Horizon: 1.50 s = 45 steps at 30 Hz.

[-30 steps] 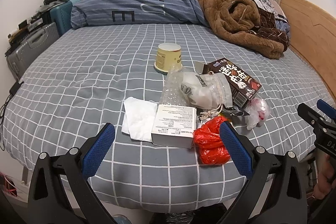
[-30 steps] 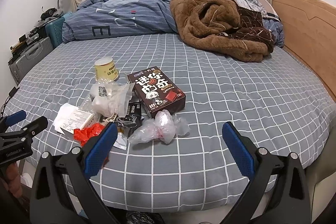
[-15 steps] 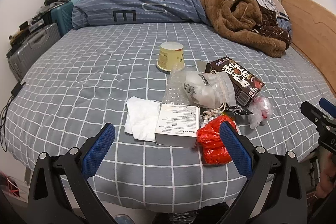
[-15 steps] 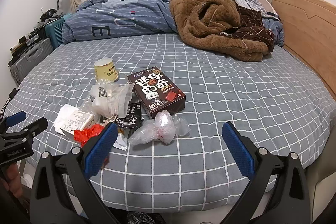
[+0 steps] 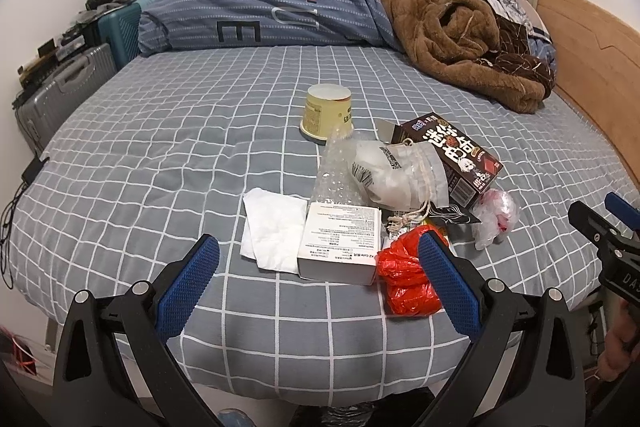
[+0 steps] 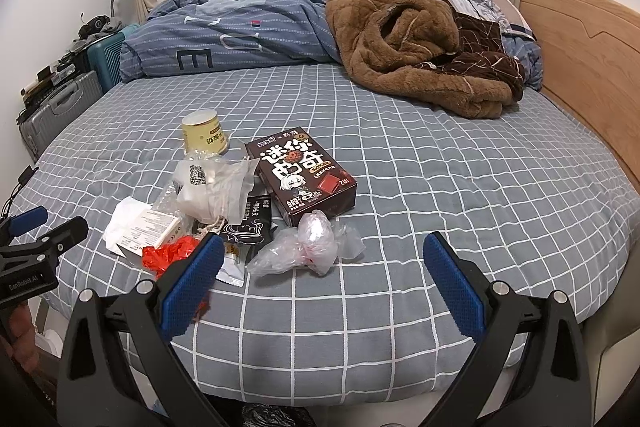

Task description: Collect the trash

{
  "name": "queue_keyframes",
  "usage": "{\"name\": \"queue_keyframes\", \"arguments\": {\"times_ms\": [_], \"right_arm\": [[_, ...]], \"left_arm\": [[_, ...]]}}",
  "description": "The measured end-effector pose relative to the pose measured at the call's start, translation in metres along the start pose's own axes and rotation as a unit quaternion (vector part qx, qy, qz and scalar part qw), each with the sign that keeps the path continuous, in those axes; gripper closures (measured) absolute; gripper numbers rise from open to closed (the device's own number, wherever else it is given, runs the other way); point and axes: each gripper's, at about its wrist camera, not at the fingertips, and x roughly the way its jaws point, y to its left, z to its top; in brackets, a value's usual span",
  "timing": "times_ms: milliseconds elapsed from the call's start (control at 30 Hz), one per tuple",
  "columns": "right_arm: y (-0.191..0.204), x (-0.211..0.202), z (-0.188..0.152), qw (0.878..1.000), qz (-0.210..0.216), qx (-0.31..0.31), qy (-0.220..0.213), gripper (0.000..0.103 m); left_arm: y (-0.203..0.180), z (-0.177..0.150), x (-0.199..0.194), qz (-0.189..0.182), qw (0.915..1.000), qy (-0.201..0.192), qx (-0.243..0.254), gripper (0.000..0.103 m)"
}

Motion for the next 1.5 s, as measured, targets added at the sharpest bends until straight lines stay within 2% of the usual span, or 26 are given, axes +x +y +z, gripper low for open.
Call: {"name": "queue_keyframes", "arguments": {"times_ms": [600, 867, 1267, 1433, 1500], "right_arm": [[0.003, 0.001, 0.001, 1.0, -0.001, -0.002, 0.001, 0.007], [0.005, 0.004, 0.001, 1.0, -0.002, -0.009, 0.001, 0.007], [-0.005, 0.077, -0.007, 0.999, 0.009, -0.012, 0.046, 0.012], [-0.009, 0.108, -0.013, 0.997, 0.016, -0.007, 0.074, 0.024], [-0.01, 0.114, -0.013, 0.997, 0.027, -0.001, 0.072, 0.024]], "left_arm": [[-0.001, 0.001, -0.001, 0.0, 1.0, 0.001, 0.003, 0.006], [-0.005, -0.001, 0.011, 0.0, 0.9999, 0.016, 0.004, 0.006], [-0.007, 0.003, 0.079, -0.011, 0.9977, 0.066, 0.006, 0.006], [-0.011, 0.001, 0.103, -0.02, 0.9964, 0.082, 0.007, 0.007], [-0.013, -0.001, 0.111, -0.017, 0.996, 0.087, 0.015, 0.007]]}}
